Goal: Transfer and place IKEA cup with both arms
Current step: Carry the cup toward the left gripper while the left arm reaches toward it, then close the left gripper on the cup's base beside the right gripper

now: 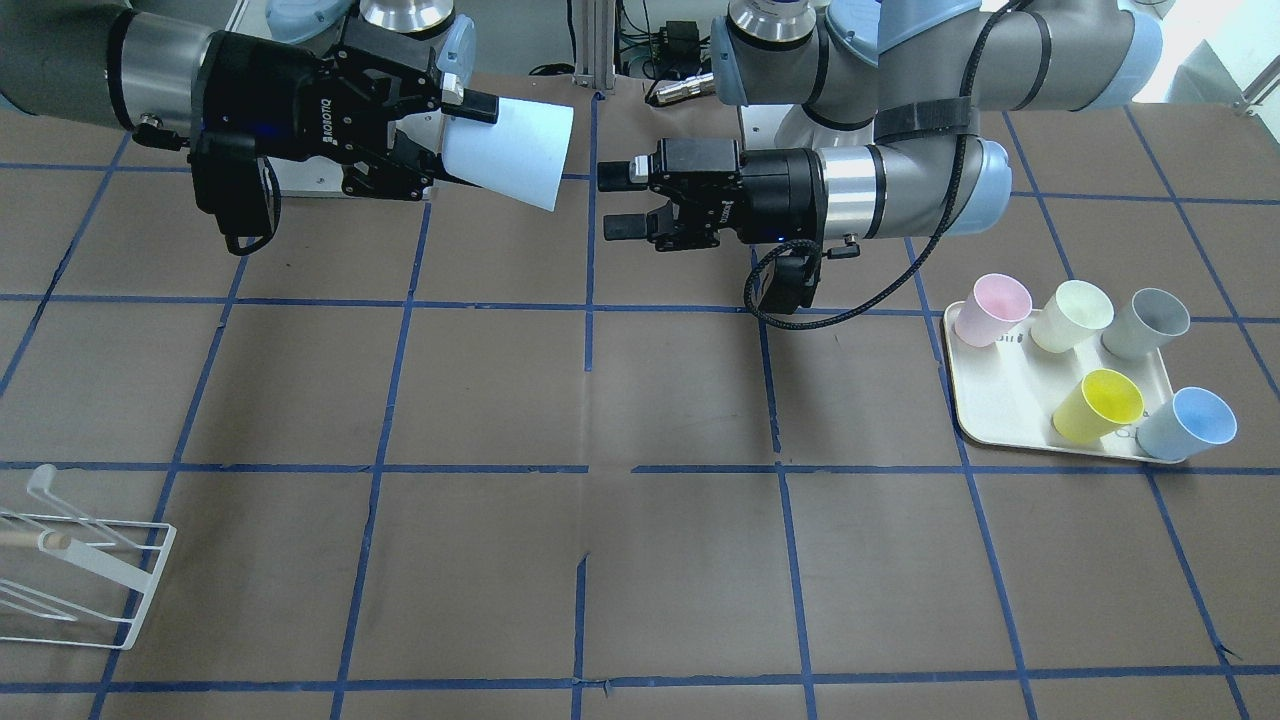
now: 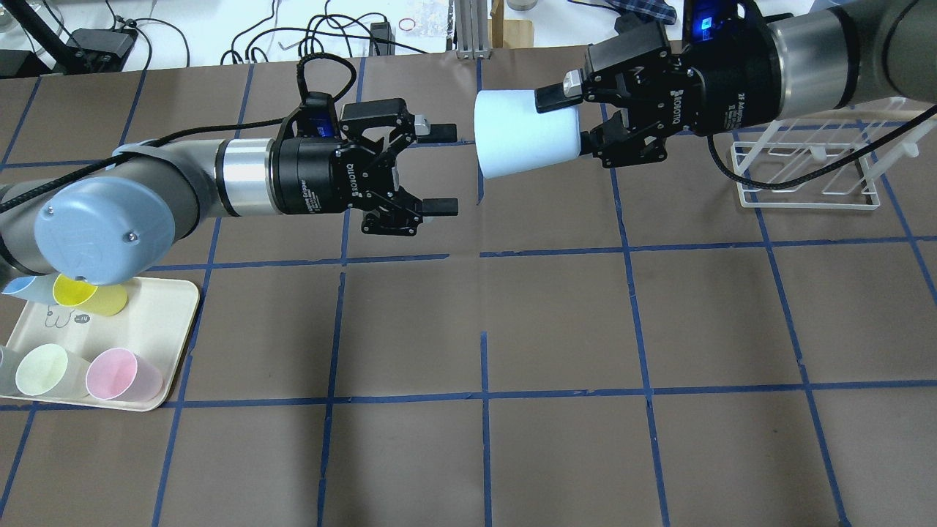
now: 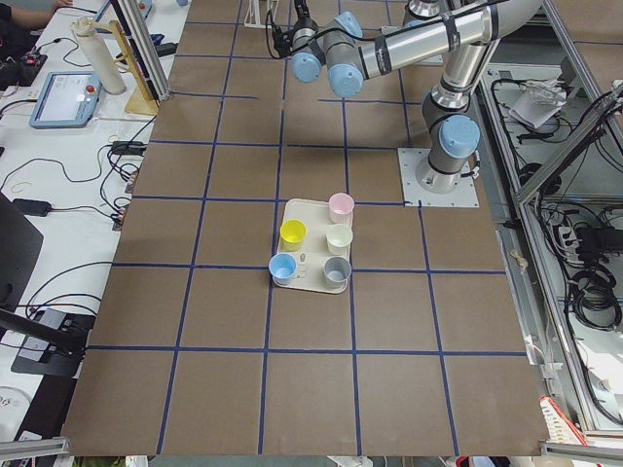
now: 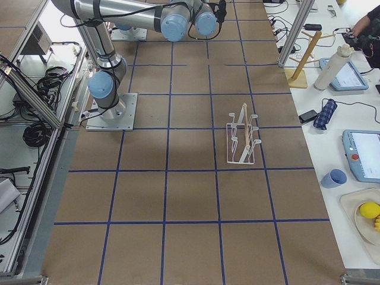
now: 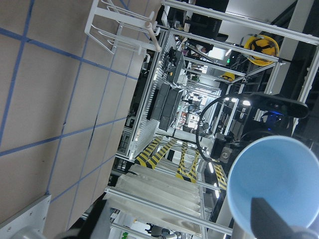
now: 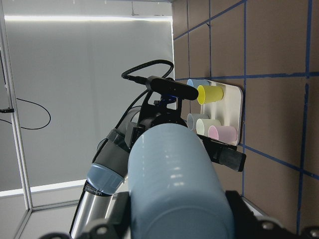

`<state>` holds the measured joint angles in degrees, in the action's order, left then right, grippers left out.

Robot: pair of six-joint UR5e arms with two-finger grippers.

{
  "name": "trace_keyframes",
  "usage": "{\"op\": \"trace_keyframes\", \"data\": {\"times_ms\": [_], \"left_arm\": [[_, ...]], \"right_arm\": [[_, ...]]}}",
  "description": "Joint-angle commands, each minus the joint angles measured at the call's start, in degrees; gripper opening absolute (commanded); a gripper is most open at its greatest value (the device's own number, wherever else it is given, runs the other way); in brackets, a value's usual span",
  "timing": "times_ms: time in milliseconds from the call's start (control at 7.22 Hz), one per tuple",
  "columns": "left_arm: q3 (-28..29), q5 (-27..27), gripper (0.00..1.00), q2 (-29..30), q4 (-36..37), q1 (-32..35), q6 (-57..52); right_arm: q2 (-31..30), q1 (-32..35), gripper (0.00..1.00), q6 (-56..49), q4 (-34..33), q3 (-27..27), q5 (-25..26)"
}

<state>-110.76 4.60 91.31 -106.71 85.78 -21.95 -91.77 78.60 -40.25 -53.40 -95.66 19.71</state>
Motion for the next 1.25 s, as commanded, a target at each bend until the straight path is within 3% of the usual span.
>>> {"op": "trace_keyframes", "data": {"times_ms": [0,138,277,831,1108], "left_arm": [[-1.64,-0.91,1.0,0.01,0.36,0.79,-0.98],[-3.04,-1.61,1.0,-0.17,1.14,1.75,-2.73],[-4.02,-7.27,1.0,-0.08,1.76,2.29,-2.75],[-5.25,-8.29,0.98,-1.75,1.68,2.99,-2.75],[-5.34,-8.29,0.76,-2.1,1.76,2.91,-2.84]], "right_arm": [[-0.34,0.41,0.52,-0.09,0.05,-0.41,-0.02],[-0.34,1.63,0.52,-0.09,-0.03,-0.41,-0.19],[-0.25,2.08,0.52,-0.09,-0.03,-0.32,-0.11],[-0.08,2.17,0.53,-0.09,-0.03,-0.41,-0.11],[-0.08,2.17,0.53,0.0,0.05,-0.41,-0.19]]}}
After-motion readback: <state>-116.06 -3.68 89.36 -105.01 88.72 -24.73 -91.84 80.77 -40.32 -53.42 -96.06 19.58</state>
